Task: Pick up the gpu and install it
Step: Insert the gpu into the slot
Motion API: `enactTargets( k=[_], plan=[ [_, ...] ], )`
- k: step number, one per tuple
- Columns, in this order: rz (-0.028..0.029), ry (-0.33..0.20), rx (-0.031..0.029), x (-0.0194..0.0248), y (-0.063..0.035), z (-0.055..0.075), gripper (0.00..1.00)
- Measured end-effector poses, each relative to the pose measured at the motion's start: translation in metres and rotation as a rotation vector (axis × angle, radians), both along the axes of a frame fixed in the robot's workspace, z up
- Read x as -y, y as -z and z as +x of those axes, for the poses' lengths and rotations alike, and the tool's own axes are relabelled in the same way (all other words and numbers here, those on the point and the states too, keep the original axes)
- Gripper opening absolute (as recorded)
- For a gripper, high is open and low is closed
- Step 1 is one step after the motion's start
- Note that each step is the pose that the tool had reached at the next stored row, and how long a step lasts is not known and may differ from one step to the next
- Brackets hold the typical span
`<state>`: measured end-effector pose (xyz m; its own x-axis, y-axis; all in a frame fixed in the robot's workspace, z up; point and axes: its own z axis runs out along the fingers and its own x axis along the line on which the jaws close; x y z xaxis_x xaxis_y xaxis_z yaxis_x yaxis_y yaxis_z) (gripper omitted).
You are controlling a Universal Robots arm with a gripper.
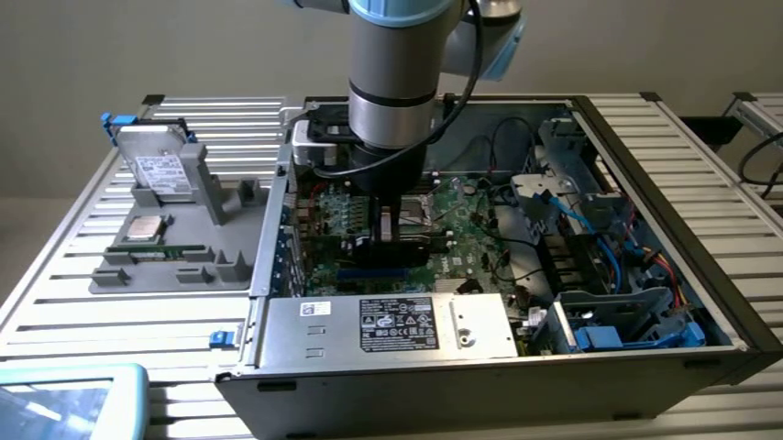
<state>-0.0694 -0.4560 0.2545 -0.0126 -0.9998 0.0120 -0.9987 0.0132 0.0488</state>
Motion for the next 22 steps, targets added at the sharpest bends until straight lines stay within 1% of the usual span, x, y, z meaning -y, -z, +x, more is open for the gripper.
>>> enactTargets(
  k=[9, 11, 12, 22],
  plan=[
    [-0.0014, 0.000, 0.0000, -0.0008, 0.0002, -0.0002, 0.27],
    [-0.0062, 0.000, 0.0001, -0.0021, 0.0002, -0.0008, 0.27],
    [-0.0065, 0.000, 0.0002, -0.0021, 0.0003, -0.0011, 0.27],
    [-0.0067, 0.000, 0.0002, -0.0021, 0.0014, -0.0016, 0.27]
  ],
)
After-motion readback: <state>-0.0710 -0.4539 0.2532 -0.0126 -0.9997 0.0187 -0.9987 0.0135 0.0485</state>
